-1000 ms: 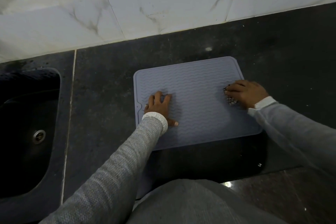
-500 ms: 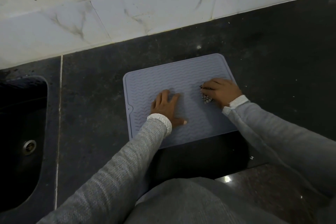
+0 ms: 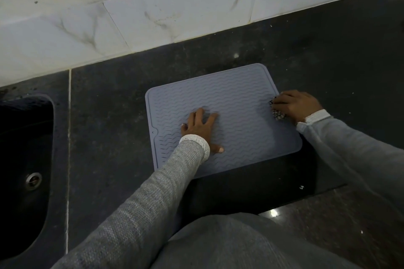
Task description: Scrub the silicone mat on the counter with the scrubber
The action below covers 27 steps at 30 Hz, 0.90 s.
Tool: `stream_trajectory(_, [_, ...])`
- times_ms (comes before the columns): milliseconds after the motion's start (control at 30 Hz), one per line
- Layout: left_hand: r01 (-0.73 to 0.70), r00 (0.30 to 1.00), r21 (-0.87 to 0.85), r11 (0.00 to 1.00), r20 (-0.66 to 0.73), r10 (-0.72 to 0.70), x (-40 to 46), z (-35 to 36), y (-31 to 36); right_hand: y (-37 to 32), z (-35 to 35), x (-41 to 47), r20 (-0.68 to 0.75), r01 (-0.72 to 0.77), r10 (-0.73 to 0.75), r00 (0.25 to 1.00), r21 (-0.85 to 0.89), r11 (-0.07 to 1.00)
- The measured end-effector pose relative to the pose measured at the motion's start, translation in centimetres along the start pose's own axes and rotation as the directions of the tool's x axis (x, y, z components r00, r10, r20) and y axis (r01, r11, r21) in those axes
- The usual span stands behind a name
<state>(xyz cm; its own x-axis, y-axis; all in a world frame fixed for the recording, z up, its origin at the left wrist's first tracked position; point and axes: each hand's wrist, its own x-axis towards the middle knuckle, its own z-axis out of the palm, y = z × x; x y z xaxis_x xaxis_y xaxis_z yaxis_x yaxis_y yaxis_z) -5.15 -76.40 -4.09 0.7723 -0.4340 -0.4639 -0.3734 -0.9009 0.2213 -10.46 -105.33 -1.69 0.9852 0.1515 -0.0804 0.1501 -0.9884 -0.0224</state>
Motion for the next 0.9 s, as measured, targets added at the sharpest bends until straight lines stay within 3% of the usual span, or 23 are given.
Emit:
stream_trajectory(67, [0.0, 1.0, 0.005, 1.0, 0.0, 0.0, 0.1, -0.1, 0.1, -1.3, 0.0, 0.9, -0.075, 0.057, -0.054, 0.996, 0.032, 0.998])
stream_trajectory(133, [0.0, 1.0, 0.009, 1.0, -0.003, 0.0, 0.0, -0.2, 0.2, -3.4, 0.3, 1.9, -0.162, 0.209, -0.207, 0.965, -0.007, 0.978])
stream_trajectory(233, [-0.001, 1.0, 0.011, 1.0, 0.01, 0.001, 0.1, -0.1, 0.1, -5.3, 1.0, 1.8, -0.18, 0.343, -0.355, 0.918, -0.093, 0.935])
stream_trajectory(433, [0.004, 1.0, 0.004, 1.0, 0.012, -0.004, 0.3, 0.0, 0.0, 0.0, 1.2, -1.4, -0.153, 0.254, -0.264, 0.952, -0.086, 0.963])
stream_trajectory(600, [0.005, 1.0, 0.005, 1.0, 0.005, -0.005, 0.2, 0.1, 0.1, -0.4, 0.5, -1.3, -0.144, 0.183, -0.188, 0.972, -0.046, 0.982])
stream_trajectory(700, [0.007, 1.0, 0.012, 1.0, 0.009, -0.007, 0.2, -0.1, 0.2, -3.5, 0.8, 0.0, -0.243, 0.258, -0.262, 0.934, -0.048, 0.965])
stream_trajectory(800, [0.007, 1.0, 0.012, 1.0, 0.015, -0.007, 0.2, -0.1, 0.1, -6.5, 1.6, 0.8, -0.232, 0.364, -0.373, 0.898, -0.079, 0.928])
stream_trajectory(900, [0.008, 1.0, 0.015, 1.0, 0.007, -0.008, 0.1, 0.0, 0.1, -5.4, 2.0, 0.5, -0.235, 0.378, -0.39, 0.89, -0.095, 0.921])
